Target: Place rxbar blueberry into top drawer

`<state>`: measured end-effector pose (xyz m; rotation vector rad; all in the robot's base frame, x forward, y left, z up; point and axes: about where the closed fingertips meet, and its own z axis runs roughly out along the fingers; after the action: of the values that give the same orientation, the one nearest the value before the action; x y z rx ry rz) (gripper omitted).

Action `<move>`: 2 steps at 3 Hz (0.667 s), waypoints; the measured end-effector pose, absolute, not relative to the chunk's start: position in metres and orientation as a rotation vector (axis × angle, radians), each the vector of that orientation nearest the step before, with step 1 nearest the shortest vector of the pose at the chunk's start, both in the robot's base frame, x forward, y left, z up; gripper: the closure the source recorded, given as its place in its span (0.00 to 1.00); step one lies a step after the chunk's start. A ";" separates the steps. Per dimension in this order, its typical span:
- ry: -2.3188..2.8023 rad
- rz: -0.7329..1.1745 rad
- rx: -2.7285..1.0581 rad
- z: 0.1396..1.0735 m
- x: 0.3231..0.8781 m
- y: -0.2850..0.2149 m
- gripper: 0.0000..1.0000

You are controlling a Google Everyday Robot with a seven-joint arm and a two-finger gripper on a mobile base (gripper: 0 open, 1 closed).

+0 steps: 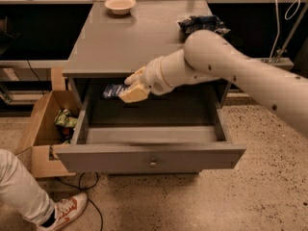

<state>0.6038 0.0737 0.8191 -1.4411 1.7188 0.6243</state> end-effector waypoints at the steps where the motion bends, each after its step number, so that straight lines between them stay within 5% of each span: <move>1: 1.776 0.609 -1.277 0.784 0.593 0.054 1.00; 2: 1.805 0.590 -1.181 0.763 0.594 0.042 1.00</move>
Offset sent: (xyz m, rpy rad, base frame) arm -0.0063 -0.0528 -0.0803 0.1231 0.0204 -0.3144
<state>0.5945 0.0418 0.7633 -1.1810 1.8054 0.5904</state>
